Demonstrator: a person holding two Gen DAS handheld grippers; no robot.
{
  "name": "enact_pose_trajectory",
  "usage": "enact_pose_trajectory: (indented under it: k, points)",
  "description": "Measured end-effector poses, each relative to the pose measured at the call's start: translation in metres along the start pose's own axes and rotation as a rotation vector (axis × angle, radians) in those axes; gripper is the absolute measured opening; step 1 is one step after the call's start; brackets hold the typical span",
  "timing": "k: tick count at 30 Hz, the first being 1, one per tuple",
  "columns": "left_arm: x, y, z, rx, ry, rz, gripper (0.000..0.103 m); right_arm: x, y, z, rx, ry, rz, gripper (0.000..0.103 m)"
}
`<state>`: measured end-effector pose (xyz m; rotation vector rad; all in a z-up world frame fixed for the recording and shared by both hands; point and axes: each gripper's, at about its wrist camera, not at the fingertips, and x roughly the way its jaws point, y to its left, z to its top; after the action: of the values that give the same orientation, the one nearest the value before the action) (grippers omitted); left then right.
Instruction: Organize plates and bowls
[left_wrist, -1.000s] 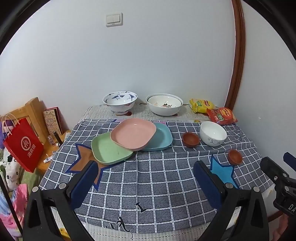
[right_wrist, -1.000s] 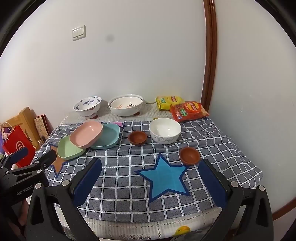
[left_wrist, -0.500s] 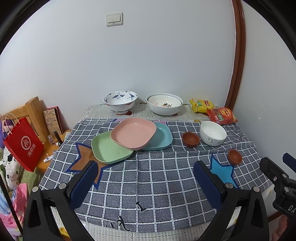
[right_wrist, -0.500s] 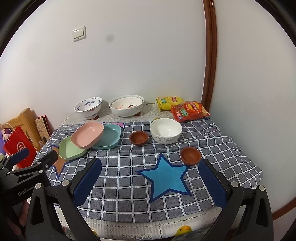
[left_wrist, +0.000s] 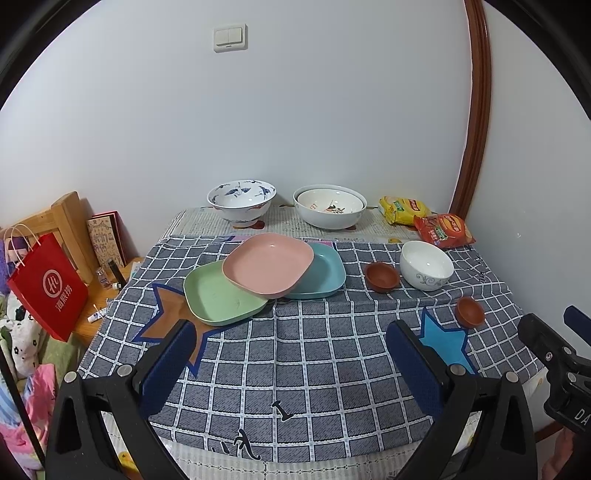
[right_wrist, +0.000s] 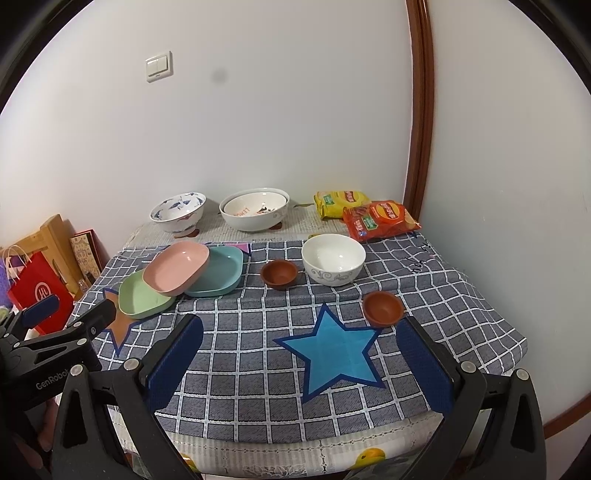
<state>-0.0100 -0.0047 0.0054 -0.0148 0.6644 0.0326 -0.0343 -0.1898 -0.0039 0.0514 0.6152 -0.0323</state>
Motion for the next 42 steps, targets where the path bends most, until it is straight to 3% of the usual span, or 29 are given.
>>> enact_pose_trajectory:
  k: [42]
  points:
    - [0.0013, 0.0058, -0.0011, -0.013, 0.002, -0.004, 0.103, 0.0013, 0.0078, -0.005, -0.005, 0.0, 0.018, 0.103]
